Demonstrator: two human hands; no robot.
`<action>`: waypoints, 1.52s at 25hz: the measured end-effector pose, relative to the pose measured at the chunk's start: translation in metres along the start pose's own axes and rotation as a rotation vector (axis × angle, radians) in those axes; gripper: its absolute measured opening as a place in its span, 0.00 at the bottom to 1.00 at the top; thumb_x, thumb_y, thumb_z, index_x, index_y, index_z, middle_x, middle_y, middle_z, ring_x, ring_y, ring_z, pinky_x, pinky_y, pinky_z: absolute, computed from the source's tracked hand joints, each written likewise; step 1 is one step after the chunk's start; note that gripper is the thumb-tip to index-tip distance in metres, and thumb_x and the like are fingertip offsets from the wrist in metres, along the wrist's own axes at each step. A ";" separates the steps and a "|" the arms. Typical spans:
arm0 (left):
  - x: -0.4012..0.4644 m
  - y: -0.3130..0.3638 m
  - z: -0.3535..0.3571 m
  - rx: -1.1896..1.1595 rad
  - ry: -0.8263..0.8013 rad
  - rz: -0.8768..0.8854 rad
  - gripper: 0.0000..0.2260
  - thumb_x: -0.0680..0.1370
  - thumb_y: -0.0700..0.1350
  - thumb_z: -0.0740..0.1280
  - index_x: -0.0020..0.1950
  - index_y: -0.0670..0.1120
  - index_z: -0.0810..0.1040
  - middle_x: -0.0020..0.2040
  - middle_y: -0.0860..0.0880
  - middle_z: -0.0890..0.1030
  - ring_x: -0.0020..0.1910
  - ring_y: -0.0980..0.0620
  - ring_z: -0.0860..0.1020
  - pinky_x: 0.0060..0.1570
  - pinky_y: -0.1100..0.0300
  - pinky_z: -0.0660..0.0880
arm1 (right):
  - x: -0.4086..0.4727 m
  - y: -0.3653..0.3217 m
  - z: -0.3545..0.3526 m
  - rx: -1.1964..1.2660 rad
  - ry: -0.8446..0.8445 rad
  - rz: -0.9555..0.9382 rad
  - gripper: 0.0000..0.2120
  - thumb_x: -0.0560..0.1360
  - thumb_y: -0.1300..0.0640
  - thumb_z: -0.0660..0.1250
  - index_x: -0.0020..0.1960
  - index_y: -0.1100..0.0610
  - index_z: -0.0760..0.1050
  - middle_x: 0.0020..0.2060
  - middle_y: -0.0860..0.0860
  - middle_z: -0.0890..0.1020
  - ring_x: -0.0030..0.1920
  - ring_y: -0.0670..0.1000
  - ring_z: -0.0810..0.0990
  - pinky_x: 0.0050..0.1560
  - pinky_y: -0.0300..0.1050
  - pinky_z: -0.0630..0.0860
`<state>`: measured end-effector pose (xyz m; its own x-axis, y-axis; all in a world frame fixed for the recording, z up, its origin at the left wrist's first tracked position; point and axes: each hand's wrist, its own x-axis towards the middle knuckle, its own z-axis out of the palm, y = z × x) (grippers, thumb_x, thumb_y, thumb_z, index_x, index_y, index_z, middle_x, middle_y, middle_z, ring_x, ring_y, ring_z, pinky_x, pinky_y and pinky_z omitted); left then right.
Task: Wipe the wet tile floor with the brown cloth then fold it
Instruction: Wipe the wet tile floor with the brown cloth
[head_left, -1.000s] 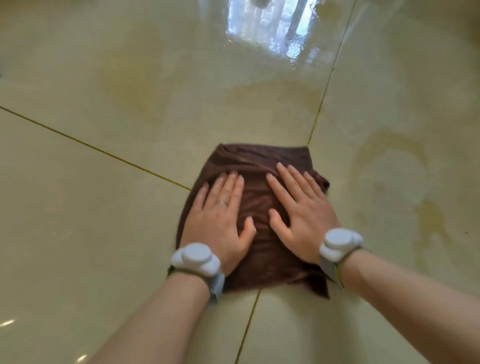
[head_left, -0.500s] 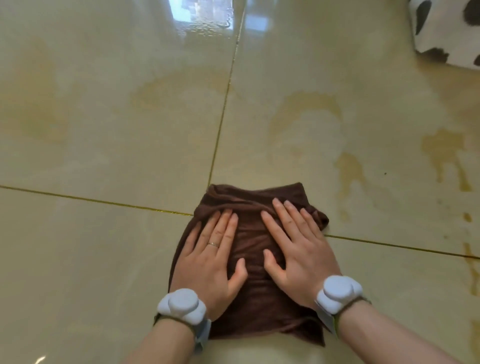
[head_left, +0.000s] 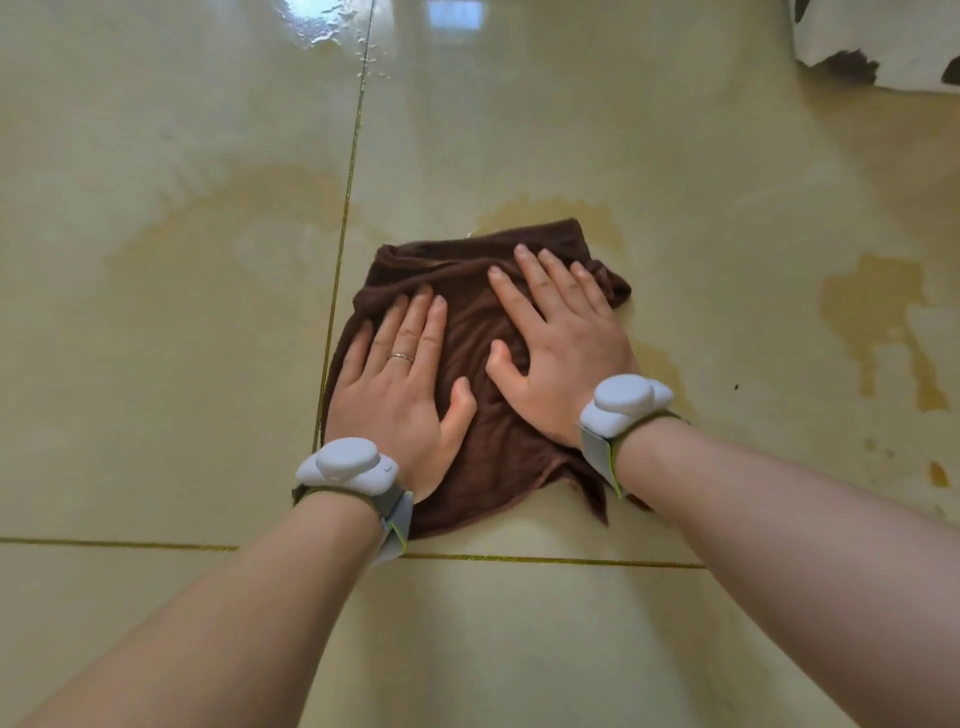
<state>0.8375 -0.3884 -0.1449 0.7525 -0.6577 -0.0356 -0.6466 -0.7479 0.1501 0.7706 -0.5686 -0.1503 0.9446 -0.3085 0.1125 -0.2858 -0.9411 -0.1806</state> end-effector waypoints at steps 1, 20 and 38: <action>0.005 -0.001 0.000 0.000 0.006 0.007 0.32 0.81 0.59 0.51 0.84 0.50 0.52 0.83 0.52 0.53 0.82 0.53 0.51 0.80 0.51 0.48 | 0.006 0.001 0.001 0.000 0.006 -0.004 0.33 0.78 0.43 0.55 0.81 0.51 0.65 0.81 0.55 0.64 0.81 0.56 0.61 0.82 0.54 0.53; -0.117 0.047 0.005 -0.016 -0.031 0.331 0.33 0.79 0.58 0.55 0.82 0.44 0.60 0.82 0.46 0.60 0.81 0.48 0.59 0.79 0.48 0.55 | -0.188 -0.017 -0.030 -0.033 -0.028 0.201 0.33 0.78 0.45 0.59 0.81 0.53 0.64 0.81 0.55 0.62 0.82 0.55 0.59 0.81 0.56 0.55; -0.006 0.152 0.024 -0.031 -0.021 0.396 0.33 0.80 0.60 0.49 0.83 0.49 0.53 0.83 0.51 0.54 0.82 0.52 0.52 0.80 0.50 0.49 | -0.142 0.109 -0.040 -0.110 -0.006 0.362 0.33 0.79 0.42 0.52 0.82 0.52 0.61 0.82 0.55 0.61 0.82 0.55 0.58 0.82 0.54 0.52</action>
<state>0.7319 -0.5005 -0.1457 0.4427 -0.8966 0.0103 -0.8819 -0.4333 0.1857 0.5990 -0.6325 -0.1467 0.7802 -0.6231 0.0549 -0.6164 -0.7809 -0.1011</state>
